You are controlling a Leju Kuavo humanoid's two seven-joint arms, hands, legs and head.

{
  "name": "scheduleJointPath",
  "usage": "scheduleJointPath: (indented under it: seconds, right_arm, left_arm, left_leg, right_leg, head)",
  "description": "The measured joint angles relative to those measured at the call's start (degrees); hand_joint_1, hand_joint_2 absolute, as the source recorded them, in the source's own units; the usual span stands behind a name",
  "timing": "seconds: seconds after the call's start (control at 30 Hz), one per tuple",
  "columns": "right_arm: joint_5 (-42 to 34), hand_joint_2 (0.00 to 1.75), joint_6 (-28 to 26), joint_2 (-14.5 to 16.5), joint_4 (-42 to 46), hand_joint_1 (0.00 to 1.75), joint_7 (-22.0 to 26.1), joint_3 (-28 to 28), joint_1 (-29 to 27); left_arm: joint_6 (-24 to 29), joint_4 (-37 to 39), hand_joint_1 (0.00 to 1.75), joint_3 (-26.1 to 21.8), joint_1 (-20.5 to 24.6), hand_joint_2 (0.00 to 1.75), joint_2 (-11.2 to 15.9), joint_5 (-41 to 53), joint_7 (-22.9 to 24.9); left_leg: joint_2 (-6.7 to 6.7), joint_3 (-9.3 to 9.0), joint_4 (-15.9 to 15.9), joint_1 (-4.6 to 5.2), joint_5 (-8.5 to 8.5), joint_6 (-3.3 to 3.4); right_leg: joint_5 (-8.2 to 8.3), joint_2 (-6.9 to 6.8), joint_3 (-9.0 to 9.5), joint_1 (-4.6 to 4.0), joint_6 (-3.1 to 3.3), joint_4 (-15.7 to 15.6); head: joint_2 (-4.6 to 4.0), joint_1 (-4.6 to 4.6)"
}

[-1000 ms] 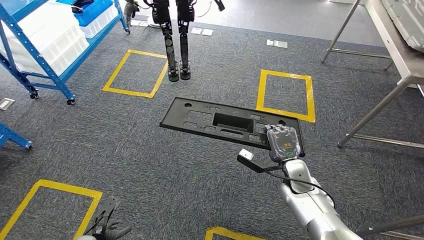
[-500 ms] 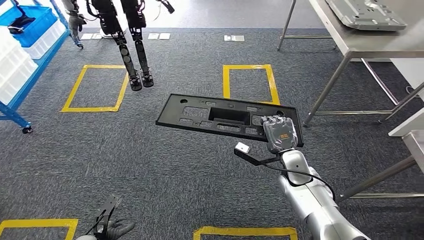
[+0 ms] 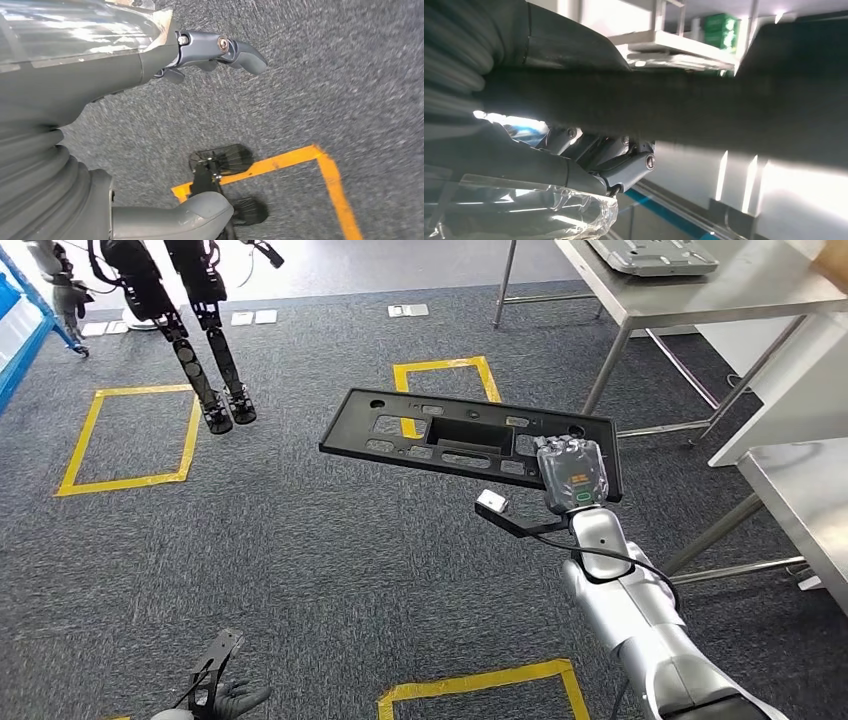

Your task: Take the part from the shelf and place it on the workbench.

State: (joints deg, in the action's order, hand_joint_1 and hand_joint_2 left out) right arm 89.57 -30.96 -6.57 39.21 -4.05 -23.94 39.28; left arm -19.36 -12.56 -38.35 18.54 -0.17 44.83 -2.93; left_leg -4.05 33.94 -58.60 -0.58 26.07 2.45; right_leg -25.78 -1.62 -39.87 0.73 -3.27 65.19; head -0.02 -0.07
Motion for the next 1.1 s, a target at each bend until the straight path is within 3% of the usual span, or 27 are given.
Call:
scheduleJointPath:
  seconds: [0.03,0.1,0.17,0.2,0.27,0.33,0.37,0.4,0.43,0.47,0.53,0.6,0.67,0.7,0.77,0.8,0.83,0.9,0.93,1.0,1.07,1.1]
  right_arm:
    - [0.2,1.75,0.2,-0.1,-0.1,1.75,0.0,0.1,0.9]
    - [0.3,1.75,0.3,-0.2,-0.3,1.75,-0.2,0.2,2.5]
    - [0.3,1.75,0.4,-0.6,-0.6,1.75,-0.5,0.2,3.6]
    - [0.3,1.75,0.4,-0.7,-0.8,1.75,-0.7,0.2,4.0]
    - [0.4,1.75,0.4,-0.9,-1.1,1.75,-0.9,0.2,4.8]
    - [0.4,1.75,0.3,-0.9,-1.5,1.75,-1.0,0.2,5.2]
    - [0.4,1.75,0.3,-0.9,-1.7,1.75,-1.0,0.2,5.2]
    - [0.4,1.75,0.3,-0.9,-2.0,1.75,-1.1,0.2,5.3]
    - [0.4,1.75,0.2,-0.9,-2.2,1.75,-1.2,0.2,5.4]
    - [0.4,1.75,0.2,-0.9,-2.5,1.75,-1.4,0.2,5.5]
    - [0.3,1.75,0.2,-1.0,-2.9,1.75,-1.6,0.2,5.9]
    - [0.2,1.75,0.1,-1.2,-3.3,1.75,-1.8,0.2,6.4]
    - [0.1,1.75,0.0,-1.6,-3.7,1.75,-2.0,0.3,6.6]
    - [0.1,1.75,0.0,-1.8,-3.9,1.75,-2.1,0.3,6.7]
    - [0.1,1.75,0.0,-2.3,-4.3,1.75,-2.1,0.3,6.8]
    - [0.1,1.75,0.0,-2.4,-4.4,1.75,-2.2,0.3,6.9]
    - [0.1,1.75,0.0,-2.5,-4.6,1.75,-2.2,0.3,6.9]
    - [0.1,1.75,0.0,-2.6,-5.0,1.75,-2.3,0.3,6.9]
    - [0.1,1.75,0.0,-2.6,-5.2,1.75,-2.3,0.3,6.9]
    - [0.1,1.75,0.0,-2.7,-5.5,1.75,-2.3,0.3,6.9]
    - [0.1,1.75,0.0,-2.8,-5.6,1.75,-2.4,0.3,7.1]
    - [0.1,1.75,0.0,-2.8,-5.6,1.75,-2.4,0.4,7.1]
  left_arm:
    - [0.0,0.0,0.0,0.0,0.0,1.75,0.0,0.2,0.4]
    - [0.2,0.0,0.0,0.1,0.0,1.75,0.0,0.6,1.3]
    - [0.1,0.0,0.0,0.1,0.1,1.75,-0.2,0.8,1.8]
    - [0.1,0.0,0.0,0.2,0.2,1.75,-0.3,0.8,2.0]
    - [0.2,0.0,0.0,0.3,0.2,1.75,-0.4,0.9,2.3]
    - [0.3,0.1,0.0,0.3,0.1,1.75,-0.4,1.0,2.5]
    - [0.3,0.1,0.0,0.3,-0.1,1.75,-0.4,1.0,2.6]
    - [0.3,0.1,0.0,0.3,-0.1,1.75,-0.4,1.1,2.7]
    - [0.3,0.1,0.0,0.3,-0.1,1.75,-0.4,1.2,2.7]
    - [0.3,0.1,0.0,0.3,-0.1,1.75,-0.4,1.3,2.8]
    - [0.3,0.2,0.0,0.4,-0.1,1.75,-0.4,1.4,2.8]
    - [0.3,0.2,0.0,0.4,-0.2,1.75,-0.4,1.5,2.9]
    - [0.3,0.2,0.0,0.5,-0.1,1.75,-0.4,1.5,2.9]
    - [0.4,0.2,0.0,0.6,0.0,1.75,-0.5,1.5,2.9]
    - [0.4,0.2,0.0,0.7,0.1,1.75,-0.6,1.5,2.9]
    - [0.5,0.2,0.0,0.7,0.2,1.75,-0.6,1.5,3.0]
    - [0.5,0.2,0.0,0.7,0.1,1.75,-0.5,1.5,3.0]
    - [0.6,0.3,0.0,0.7,0.0,1.75,-0.4,1.5,3.0]
    - [0.6,0.3,0.0,0.7,0.0,1.75,-0.4,1.5,3.0]
    - [0.6,0.3,0.0,0.7,0.0,1.75,-0.5,1.5,3.0]
    - [0.5,0.2,0.0,0.7,0.0,1.75,-0.5,1.5,3.0]
    - [0.5,0.2,0.0,0.7,0.0,1.75,-0.4,1.5,3.0]
  left_leg:
    - [-0.62,0.04,-0.1,0.19,0.1,-0.19]
    - [-1.8,0.05,-0.1,0.61,0.25,-0.61]
    - [-2.94,-0.05,-0.2,0.66,0.46,-1.06]
    - [-2.5,0.0,-0.6,0.47,0.92,-1.34]
    - [0.44,1.45,-4.2,0.02,3.38,-1.86]
    - [3.46,4.97,-11.8,-0.18,7.02,-2.17]
    - [3.98,6.75,-15.2,-0.18,8.12,-2.26]
    - [4.16,7.79,-16.8,-0.2,8.11,-2.29]
    - [4.24,7.78,-16.2,-0.26,6.99,-2.28]
    - [4.47,6.7,-13.5,-0.41,4.99,-2.26]
    - [6.57,3.3,-5.9,-0.97,1.33,-2.39]
    - [8.32,1.65,-1.9,-1.16,0.22,-2.34]
    - [7.55,1.63,-1.6,-0.82,0.09,-1.75]
    - [6.86,1.53,-1.3,-0.71,-0.17,-1.27]
    - [5.53,1.35,-0.7,-0.66,-0.71,-0.3]
    - [4.85,1.34,-0.5,-0.54,-0.84,0.01]
    - [4.15,1.4,-0.4,-0.41,-0.88,0.17]
    - [2.67,1.48,-0.4,-0.18,-0.86,0.24]
    - [1.93,1.51,-0.5,-0.12,-0.84,0.24]
    - [0.52,1.46,-0.5,-0.08,-0.78,0.16]
    - [-0.71,1.36,-0.5,0.23,-0.59,-0.19]
    - [-1.32,1.24,-0.5,0.4,-0.47,-0.45]
  right_leg:
    - [1.07,-1.23,2.2,-0.27,0.04,-3.9]
    - [1.99,-2.32,4.0,-0.74,0.68,-7.5]
    - [2.36,-0.83,3.94,-0.65,1.36,-7.7]
    - [2.49,-0.12,4.02,-0.4,1.66,-7.8]
    - [2.74,1.13,4.26,0.14,2.46,-8.0]
    - [2.85,2.44,4.21,0.11,2.94,-8.0]
    - [2.88,3.19,4.19,0.07,2.98,-8.0]
    - [2.9,4.0,4.18,0.04,3.02,-8.0]
    - [2.9,4.8,4.18,0.03,3.01,-7.9]
    - [2.9,5.57,4.18,0.05,2.99,-7.7]
    - [2.87,7.01,3.86,-0.01,2.81,-7.2]
    - [3.08,8.34,3.19,-0.12,2.24,-7.0]
    - [3.54,9.57,2.56,-0.13,1.35,-7.3]
    - [3.53,9.12,2.21,-0.12,1.04,-7.2]
    - [2.02,6.03,0.27,-0.29,0.94,-4.1]
    - [0.52,4.09,-1.34,-0.27,1.11,-0.7]
    - [-1.11,3.0,-3.3,-0.3,1.23,3.4]
    - [-3.01,2.42,-6.01,-0.19,1.01,9.4]
    - [-2.8,2.28,-5.77,-0.15,0.71,9.3]
    - [-0.51,0.89,-1.86,-0.13,0.08,2.6]
    - [1.69,-2.15,2.52,-0.54,0.23,-5.1]
    - [2.24,-3.06,3.56,-0.81,0.56,-7.0]
  head:
    - [0.0,0.04]
    - [0.0,0.04]
    - [0.0,-0.01]
    - [0.0,-0.03]
    - [0.0,-0.17]
    - [0.0,-0.33]
    - [0.0,-0.37]
    - [0.0,-0.38]
    - [0.0,-0.38]
    - [0.0,-0.38]
    - [0.0,-0.37]
    - [0.0,-0.31]
    - [0.0,-0.29]
    - [0.0,-0.3]
    - [0.0,0.03]
    - [0.0,0.2]
    - [0.0,0.38]
    - [0.0,0.44]
    - [0.0,0.45]
    - [0.0,0.47]
    - [0.0,0.47]
    - [0.0,0.44]
